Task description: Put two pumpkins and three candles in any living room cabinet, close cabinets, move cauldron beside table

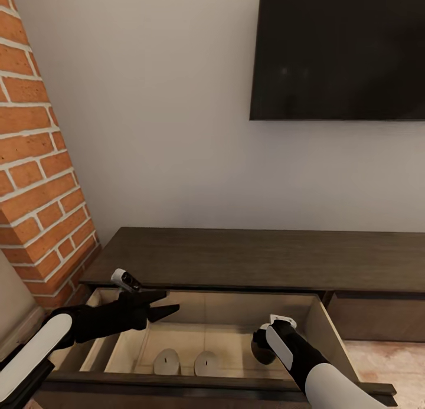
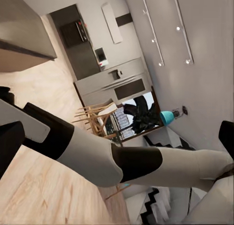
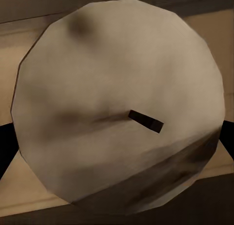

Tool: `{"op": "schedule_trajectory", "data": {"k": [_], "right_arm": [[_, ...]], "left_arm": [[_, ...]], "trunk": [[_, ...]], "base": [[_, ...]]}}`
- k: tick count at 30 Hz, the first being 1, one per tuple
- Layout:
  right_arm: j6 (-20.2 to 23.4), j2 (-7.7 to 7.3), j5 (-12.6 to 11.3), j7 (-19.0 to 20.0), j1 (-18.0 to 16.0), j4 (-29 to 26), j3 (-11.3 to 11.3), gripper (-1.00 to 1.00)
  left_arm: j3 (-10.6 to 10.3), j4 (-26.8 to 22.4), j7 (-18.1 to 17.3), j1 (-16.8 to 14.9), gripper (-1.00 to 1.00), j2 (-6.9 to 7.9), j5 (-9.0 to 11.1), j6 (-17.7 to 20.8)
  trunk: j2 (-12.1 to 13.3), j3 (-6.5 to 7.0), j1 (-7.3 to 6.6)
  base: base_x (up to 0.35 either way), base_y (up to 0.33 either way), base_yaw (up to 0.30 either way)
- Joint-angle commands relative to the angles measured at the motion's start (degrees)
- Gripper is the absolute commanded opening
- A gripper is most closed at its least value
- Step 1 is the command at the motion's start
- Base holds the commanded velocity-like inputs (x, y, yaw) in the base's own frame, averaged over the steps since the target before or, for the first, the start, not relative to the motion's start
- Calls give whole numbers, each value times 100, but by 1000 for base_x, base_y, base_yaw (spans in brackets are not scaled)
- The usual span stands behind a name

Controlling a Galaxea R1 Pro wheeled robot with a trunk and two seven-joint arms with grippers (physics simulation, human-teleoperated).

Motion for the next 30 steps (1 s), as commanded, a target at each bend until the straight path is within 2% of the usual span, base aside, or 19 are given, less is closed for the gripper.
{"op": "schedule_trajectory", "data": {"k": [1, 9, 30], "right_arm": [[9, -5, -56, -53, -4, -9, 41, -100], [5, -5, -54, -53, -4, -1, 41, -100], [5, 79, -54, -53, -4, 8, 41, -100]], "left_arm": [[-16, 1, -103, 1, 100, 7, -11, 10], [-29, 15, -238, 11, 100, 10, -27, 9], [-30, 26, -243, 12, 100, 10, -27, 9]], "trunk": [[-4, -28, 1], [-4, -28, 1], [-4, -28, 1]], "base": [[0, 0, 0], [0, 0, 0], [57, 0, 0]]}}
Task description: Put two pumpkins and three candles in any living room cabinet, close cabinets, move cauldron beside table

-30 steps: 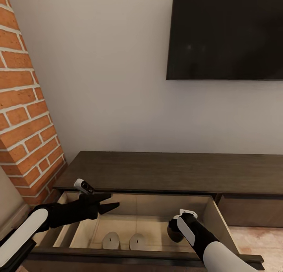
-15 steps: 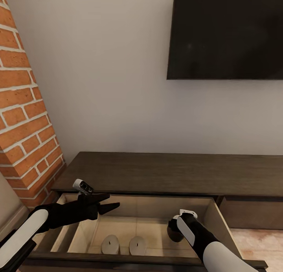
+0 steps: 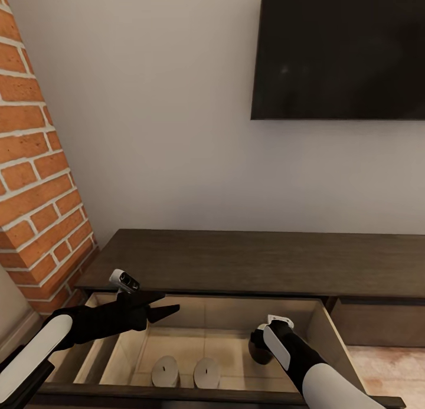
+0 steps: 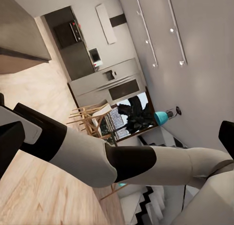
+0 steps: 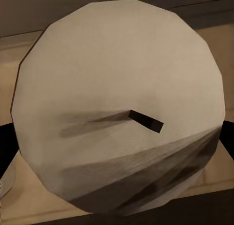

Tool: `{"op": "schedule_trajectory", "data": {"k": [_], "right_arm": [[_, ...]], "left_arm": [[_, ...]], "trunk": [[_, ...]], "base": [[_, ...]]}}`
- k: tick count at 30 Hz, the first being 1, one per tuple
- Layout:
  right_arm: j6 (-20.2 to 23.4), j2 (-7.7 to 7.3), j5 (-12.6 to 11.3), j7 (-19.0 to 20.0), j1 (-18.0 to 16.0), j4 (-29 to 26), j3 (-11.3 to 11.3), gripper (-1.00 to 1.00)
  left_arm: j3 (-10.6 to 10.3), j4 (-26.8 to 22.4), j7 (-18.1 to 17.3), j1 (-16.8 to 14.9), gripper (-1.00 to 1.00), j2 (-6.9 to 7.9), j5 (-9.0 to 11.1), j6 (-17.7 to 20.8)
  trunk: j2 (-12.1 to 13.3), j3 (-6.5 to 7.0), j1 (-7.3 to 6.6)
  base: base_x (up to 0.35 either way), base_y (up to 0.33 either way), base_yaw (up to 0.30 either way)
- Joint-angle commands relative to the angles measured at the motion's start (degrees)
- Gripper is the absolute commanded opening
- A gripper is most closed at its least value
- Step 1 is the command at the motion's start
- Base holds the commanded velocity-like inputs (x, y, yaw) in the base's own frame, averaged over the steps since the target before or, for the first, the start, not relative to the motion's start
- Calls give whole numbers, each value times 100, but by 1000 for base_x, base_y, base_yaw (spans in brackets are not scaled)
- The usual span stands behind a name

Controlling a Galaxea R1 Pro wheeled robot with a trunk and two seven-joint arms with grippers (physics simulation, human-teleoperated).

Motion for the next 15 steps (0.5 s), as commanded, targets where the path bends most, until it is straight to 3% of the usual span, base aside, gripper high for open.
{"op": "schedule_trajectory", "data": {"k": [1, 15], "right_arm": [[13, -5, -59, -53, -4, -8, 40, -100], [13, -1, -51, -53, -4, -8, 48, -100]], "left_arm": [[-8, 4, -21, -4, 100, 5, 2, 13], [-8, 3, -22, 1, 100, -4, 2, 11]], "trunk": [[-4, -28, 1], [-22, -338, 37]], "base": [[0, 0, 0], [0, 0, 0]]}}
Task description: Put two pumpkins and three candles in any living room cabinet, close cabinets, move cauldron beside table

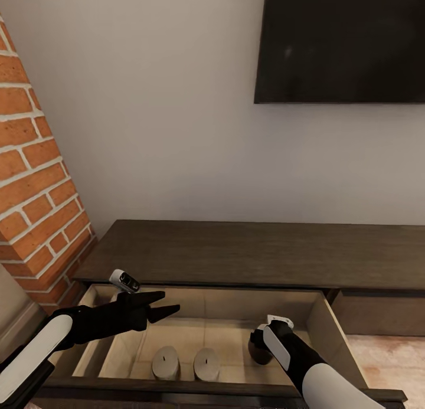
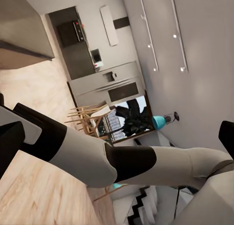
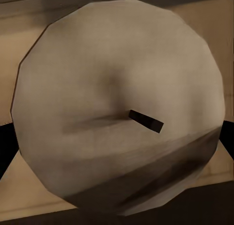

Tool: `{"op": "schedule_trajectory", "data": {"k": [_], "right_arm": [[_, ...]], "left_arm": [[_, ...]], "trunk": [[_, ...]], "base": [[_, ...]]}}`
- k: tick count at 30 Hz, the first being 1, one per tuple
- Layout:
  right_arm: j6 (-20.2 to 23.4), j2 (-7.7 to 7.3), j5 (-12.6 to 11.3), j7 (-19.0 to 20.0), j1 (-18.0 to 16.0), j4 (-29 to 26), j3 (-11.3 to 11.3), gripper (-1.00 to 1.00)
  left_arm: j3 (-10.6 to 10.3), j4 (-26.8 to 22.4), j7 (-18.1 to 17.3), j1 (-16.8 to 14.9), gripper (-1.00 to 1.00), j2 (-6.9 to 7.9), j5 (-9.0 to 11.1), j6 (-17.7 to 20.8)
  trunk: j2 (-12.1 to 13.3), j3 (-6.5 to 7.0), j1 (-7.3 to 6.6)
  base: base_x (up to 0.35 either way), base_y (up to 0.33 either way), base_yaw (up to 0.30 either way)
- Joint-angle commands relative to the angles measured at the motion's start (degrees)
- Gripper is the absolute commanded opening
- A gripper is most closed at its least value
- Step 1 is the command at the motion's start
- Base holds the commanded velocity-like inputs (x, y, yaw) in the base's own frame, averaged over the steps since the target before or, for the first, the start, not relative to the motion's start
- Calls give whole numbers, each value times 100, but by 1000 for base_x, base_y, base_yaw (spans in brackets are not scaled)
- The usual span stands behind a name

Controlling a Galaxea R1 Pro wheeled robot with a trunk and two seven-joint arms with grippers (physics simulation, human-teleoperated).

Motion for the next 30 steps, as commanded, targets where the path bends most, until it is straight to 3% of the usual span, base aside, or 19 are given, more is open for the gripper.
{"op": "schedule_trajectory", "data": {"k": [1, 30], "right_arm": [[11, -5, -56, -51, -4, -10, 41, -100], [11, -5, -56, -51, -4, -10, 50, -100]], "left_arm": [[-8, 3, -19, -6, 100, 4, 5, 14], [-8, 9, -21, -4, 100, 4, 5, 15]], "trunk": [[-4, -28, 1], [-11, -139, 14]], "base": [[0, 0, 0], [0, 0, 0]]}}
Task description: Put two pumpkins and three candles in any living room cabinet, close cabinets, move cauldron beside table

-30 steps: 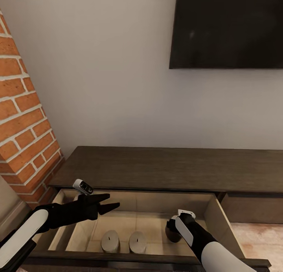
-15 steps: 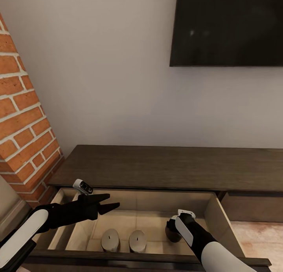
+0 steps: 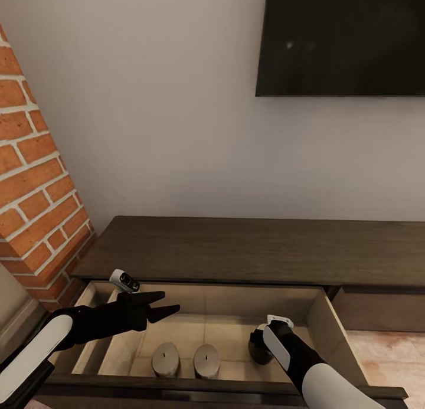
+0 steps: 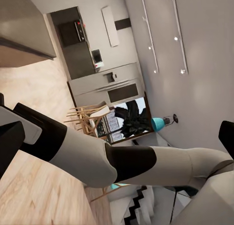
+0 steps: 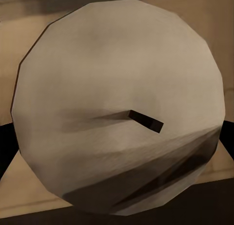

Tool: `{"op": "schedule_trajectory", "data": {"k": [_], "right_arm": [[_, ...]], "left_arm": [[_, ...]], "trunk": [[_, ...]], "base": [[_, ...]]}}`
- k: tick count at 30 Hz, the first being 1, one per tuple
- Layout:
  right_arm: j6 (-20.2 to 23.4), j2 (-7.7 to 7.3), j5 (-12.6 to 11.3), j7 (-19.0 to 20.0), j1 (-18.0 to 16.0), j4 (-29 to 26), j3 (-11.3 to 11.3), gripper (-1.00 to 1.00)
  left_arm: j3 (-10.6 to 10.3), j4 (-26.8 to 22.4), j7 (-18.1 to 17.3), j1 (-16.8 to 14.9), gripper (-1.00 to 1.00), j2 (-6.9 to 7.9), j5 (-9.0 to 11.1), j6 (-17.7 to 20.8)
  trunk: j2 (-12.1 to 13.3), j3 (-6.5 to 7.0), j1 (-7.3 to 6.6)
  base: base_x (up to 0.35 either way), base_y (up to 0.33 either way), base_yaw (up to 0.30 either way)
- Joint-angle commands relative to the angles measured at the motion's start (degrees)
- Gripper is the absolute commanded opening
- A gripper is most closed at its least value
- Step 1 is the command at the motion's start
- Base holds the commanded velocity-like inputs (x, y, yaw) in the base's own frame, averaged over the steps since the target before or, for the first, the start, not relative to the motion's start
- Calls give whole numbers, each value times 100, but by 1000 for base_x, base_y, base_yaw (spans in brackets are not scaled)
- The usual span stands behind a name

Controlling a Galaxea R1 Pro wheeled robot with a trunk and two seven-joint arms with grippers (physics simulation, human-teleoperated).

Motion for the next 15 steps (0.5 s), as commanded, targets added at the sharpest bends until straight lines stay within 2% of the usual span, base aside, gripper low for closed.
{"op": "schedule_trajectory", "data": {"k": [1, 5, 6, 15], "right_arm": [[13, -5, -62, -52, -3, -9, 40, -100], [13, -5, -62, -49, -3, -9, 40, -100], [13, -5, -62, -50, -3, -9, 40, 100], [13, -5, -62, -47, -3, -3, 40, 100]], "left_arm": [[-8, 3, -20, -5, 100, 4, 2, 13], [-8, 3, -19, -6, 100, 4, 2, 10], [-8, 3, -20, -9, 100, 4, 2, 11], [-6, 3, -21, -9, 100, 10, 2, 13]], "trunk": [[-2, -5, -1], [-2, -5, -1], [-2, -5, -1], [-2, -5, -1]], "base": [[0, 0, 0], [0, 0, 0], [0, 0, 0], [0, 0, 0]]}}
